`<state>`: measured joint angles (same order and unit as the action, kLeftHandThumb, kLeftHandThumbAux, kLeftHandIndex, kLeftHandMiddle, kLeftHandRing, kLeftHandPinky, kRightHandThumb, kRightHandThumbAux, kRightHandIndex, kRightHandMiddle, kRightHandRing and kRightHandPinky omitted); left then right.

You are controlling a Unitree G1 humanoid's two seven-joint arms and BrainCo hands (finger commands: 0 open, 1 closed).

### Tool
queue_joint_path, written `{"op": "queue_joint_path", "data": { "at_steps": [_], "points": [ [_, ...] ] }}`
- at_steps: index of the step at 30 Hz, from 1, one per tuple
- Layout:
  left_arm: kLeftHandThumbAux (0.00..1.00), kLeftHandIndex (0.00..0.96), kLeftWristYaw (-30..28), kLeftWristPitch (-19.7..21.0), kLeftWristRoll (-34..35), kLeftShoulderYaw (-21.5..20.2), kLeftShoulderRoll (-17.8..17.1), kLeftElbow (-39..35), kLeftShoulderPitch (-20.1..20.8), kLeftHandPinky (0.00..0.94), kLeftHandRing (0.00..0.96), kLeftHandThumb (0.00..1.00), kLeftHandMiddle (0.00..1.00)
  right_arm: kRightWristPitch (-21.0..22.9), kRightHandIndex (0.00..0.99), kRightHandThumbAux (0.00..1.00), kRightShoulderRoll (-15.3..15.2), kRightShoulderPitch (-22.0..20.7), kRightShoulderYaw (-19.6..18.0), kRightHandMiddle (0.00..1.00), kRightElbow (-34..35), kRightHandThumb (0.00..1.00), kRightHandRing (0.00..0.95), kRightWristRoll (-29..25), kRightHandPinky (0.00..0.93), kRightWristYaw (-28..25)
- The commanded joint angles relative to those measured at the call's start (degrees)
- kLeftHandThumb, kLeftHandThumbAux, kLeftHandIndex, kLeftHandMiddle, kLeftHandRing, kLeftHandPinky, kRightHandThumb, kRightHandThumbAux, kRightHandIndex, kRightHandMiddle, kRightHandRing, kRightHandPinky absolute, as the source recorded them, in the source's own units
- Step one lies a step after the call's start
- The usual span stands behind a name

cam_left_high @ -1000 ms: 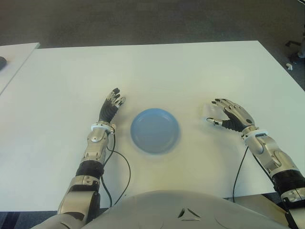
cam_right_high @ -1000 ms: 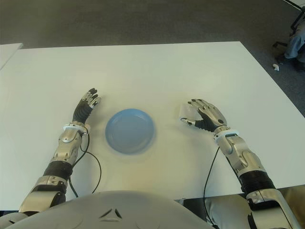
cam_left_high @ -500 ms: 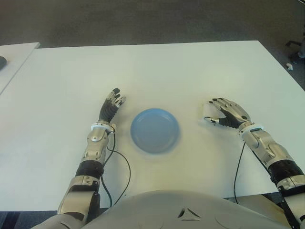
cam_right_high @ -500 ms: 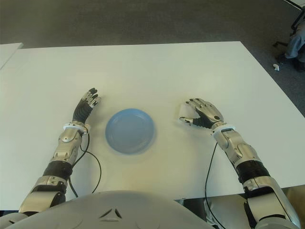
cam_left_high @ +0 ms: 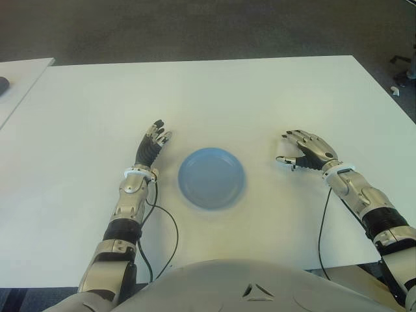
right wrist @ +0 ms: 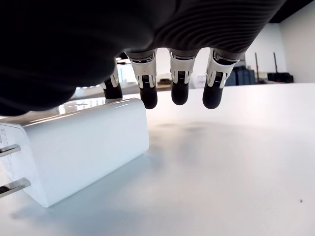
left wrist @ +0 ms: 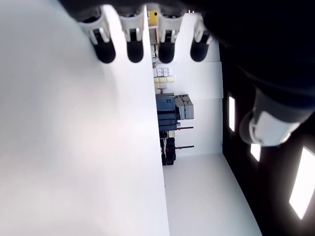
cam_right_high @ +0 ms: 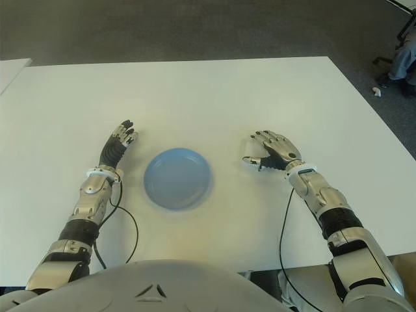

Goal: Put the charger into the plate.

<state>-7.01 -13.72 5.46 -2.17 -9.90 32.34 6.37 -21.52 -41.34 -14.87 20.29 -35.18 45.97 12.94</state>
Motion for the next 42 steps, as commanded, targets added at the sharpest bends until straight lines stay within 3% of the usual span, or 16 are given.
{"op": "queue_joint_path", "data": {
  "at_steps": [1,26,42],
  "points": [
    [0.500,0.029,-1.9,6.4,-1.0,1.9,2.0,4.2,-4.3,0.095,0.068,0.021,0.067,-0.6,0.000,0.101,0.6,-0.9,1.1,0.000,-1.1,0.319,0.000,0.3,0.000,-0.1],
    [0.496,0.040,-2.1,6.4,0.3,1.6,2.6,3.1,-5.1,0.123,0.082,0.015,0.080,-2.0,0.000,0.093,0.3,-2.8,3.7,0.000,-4.2,0.319,0.000,1.4,0.000,0.3],
    [0.497,0.038,-1.7,8.4,1.4,1.0,2.9,0.7,-6.1,0.125,0.097,0.000,0.094,-3.4,0.000,0.091,-2.9,-1.8,6.7,0.000,-2.2,0.311,0.000,4.1,0.000,-1.7]
  ]
}}
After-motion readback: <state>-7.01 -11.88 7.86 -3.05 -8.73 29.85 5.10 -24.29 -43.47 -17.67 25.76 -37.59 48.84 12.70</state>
